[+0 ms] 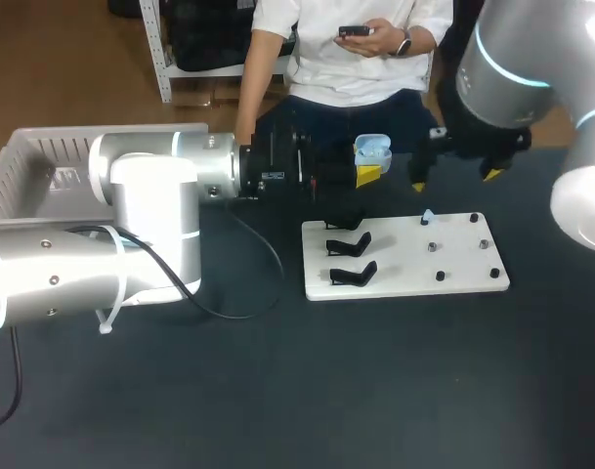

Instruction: Pick up each earbud case from the left stands, insert the matching earbuds, close the lid, and place the case in the box.

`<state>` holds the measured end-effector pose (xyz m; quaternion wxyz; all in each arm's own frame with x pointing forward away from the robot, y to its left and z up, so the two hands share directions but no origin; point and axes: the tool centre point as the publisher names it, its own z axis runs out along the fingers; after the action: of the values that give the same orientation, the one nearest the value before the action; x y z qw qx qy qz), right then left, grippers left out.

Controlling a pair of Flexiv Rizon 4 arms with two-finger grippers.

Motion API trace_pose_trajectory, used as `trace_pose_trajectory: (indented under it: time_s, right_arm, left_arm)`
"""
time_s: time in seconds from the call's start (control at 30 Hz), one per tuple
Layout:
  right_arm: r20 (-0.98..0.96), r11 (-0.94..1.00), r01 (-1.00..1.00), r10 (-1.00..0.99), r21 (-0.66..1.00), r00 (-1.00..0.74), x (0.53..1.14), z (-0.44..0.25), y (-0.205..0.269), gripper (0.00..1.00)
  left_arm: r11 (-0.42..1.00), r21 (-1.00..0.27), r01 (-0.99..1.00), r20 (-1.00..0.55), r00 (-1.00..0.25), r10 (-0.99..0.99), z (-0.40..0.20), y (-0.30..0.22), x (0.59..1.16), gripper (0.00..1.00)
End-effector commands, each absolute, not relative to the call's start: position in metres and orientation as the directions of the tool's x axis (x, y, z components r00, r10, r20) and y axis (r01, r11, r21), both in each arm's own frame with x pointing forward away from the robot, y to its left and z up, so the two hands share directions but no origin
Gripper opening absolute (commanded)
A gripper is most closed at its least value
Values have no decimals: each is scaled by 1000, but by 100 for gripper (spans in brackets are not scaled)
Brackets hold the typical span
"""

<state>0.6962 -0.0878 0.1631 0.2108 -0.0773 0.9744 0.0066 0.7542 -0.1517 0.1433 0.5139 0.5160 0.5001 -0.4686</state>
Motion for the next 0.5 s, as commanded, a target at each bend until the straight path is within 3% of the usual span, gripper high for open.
trace_pose_trajectory:
  time_s: [0.03, 0.5]
  right_arm:
    - [-406, 998, -59, -57, -7, -912, 711, 143, -101, 100]
    - [-248, 970, 174, 212, 169, -945, 754, 92, -109, 100]
  left_arm:
    - [33, 67, 997, -997, 66, 29, 142, -152, 753, 0]
    - [33, 67, 997, -997, 66, 29, 142, -152, 753, 0]
